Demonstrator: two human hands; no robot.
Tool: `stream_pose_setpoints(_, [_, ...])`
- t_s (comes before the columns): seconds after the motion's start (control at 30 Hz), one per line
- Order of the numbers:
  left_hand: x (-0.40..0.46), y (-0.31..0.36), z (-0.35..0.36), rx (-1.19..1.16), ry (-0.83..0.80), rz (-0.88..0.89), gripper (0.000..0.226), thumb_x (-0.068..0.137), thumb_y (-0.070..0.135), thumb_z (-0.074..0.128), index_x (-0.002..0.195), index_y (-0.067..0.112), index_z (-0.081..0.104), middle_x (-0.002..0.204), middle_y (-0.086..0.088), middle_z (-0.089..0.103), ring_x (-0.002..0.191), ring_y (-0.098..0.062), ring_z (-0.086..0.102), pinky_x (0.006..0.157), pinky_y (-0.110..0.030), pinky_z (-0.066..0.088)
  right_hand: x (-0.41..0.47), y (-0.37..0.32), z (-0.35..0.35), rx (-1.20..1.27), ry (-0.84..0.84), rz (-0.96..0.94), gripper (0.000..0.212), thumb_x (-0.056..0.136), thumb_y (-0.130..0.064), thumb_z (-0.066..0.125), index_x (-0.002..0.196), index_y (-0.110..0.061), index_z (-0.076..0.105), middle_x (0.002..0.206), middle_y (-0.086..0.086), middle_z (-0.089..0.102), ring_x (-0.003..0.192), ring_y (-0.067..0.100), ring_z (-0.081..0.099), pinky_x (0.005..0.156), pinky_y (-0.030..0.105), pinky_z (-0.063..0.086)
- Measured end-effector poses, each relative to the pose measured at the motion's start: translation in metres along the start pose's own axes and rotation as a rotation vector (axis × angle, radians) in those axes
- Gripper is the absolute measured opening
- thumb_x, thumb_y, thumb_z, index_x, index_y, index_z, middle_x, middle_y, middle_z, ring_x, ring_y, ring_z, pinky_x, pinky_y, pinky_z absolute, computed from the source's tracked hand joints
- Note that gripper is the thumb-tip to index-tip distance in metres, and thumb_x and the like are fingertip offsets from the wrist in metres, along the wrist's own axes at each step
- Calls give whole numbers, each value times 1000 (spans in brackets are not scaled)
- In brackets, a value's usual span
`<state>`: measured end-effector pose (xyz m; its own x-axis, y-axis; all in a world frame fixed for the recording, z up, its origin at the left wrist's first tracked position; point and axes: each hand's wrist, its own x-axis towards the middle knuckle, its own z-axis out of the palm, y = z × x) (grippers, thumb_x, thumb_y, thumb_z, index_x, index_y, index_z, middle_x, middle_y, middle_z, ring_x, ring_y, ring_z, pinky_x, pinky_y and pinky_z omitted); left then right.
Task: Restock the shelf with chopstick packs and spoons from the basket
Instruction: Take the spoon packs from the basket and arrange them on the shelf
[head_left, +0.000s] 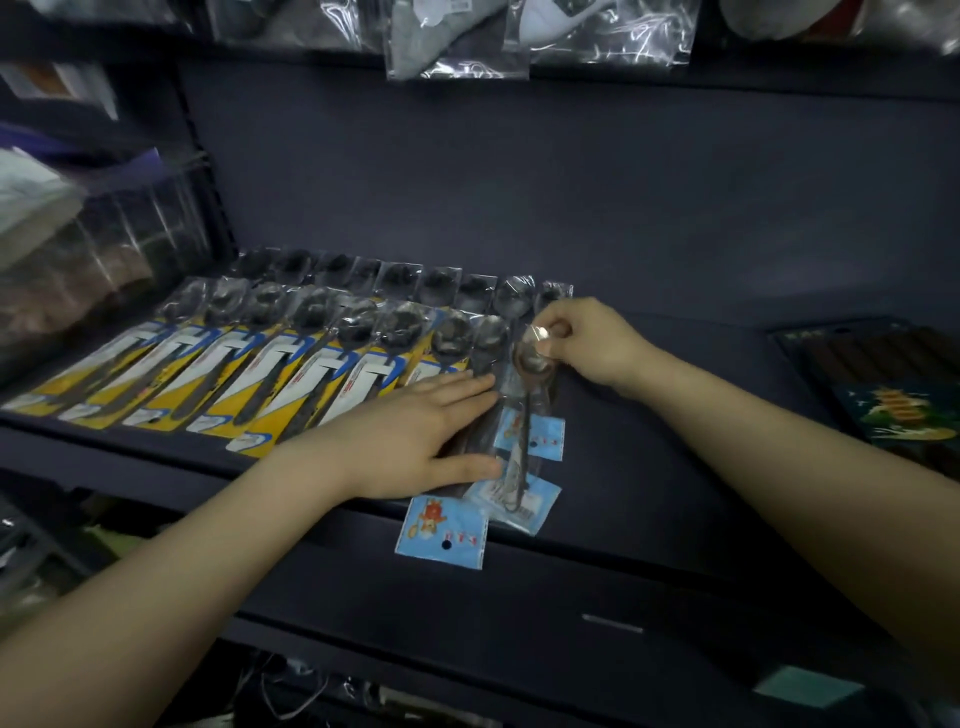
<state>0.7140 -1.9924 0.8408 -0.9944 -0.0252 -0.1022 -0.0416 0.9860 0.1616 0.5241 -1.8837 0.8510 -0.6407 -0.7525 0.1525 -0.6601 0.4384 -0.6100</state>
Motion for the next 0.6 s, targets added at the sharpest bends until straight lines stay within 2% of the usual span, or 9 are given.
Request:
stream_pose_setpoints(0.03, [0,0,0,-13,-3,0,85,75,70,25,147,28,7,156,13,-2,142,-4,-4,109,-16,-3,4,-1,1,-2,15,-11,17,83,-7,63,99,-7,67,80,-2,59,80,12,52,63,19,37])
stream_pose_setpoints(0.17, [-3,-2,2,-30,-6,0,71,87,56,35,146,29,6,156,14,0,142,-3,-1,111,-17,0,17,-1,5,-93,78,-28,19,85,-7,59,102,-4,67,106,10,67,95,22,58,64,13,30])
stream_pose_setpoints(0.27, [-4,-1,4,-26,0,-10,70,89,54,34,146,29,4,156,15,-2,142,-3,1,112,-18,3,16,0,11,-178,71,6,20,86,-8,56,103,0,64,111,17,66,104,29,60,79,25,43])
stream_pose_setpoints(0.33, [-6,1,3,-47,48,-2,68,90,52,36,146,28,6,156,15,-1,142,-3,3,110,-15,4,13,-1,12,-222,86,-8,22,86,-9,56,103,3,61,114,20,62,107,32,56,85,31,43])
stream_pose_setpoints(0.4, [-11,1,2,-76,139,0,69,90,56,35,146,25,10,155,14,4,141,-3,6,108,-12,4,0,-6,9,-252,109,-61,26,86,-16,57,107,-1,57,122,20,53,111,32,51,92,34,43])
stream_pose_setpoints(0.47, [-18,-2,1,-75,199,-6,79,79,68,24,145,25,17,155,12,13,140,-2,11,106,-11,6,-27,-16,7,-256,108,-139,36,87,-26,58,116,-5,54,126,16,48,114,31,49,99,39,43])
stream_pose_setpoints(0.53, [-24,-8,2,-37,172,-15,88,69,72,18,144,27,21,155,10,15,141,-4,11,106,-12,6,-63,-26,7,-277,1,-219,51,87,-39,56,127,-8,49,134,12,45,124,28,44,105,40,38])
stream_pose_setpoints(0.6, [-26,-12,3,-18,105,-11,88,69,73,20,145,28,19,156,9,9,142,-6,5,106,-13,1,-94,-32,11,-327,-168,-233,70,86,-49,52,141,-10,34,151,6,30,139,21,28,115,32,26])
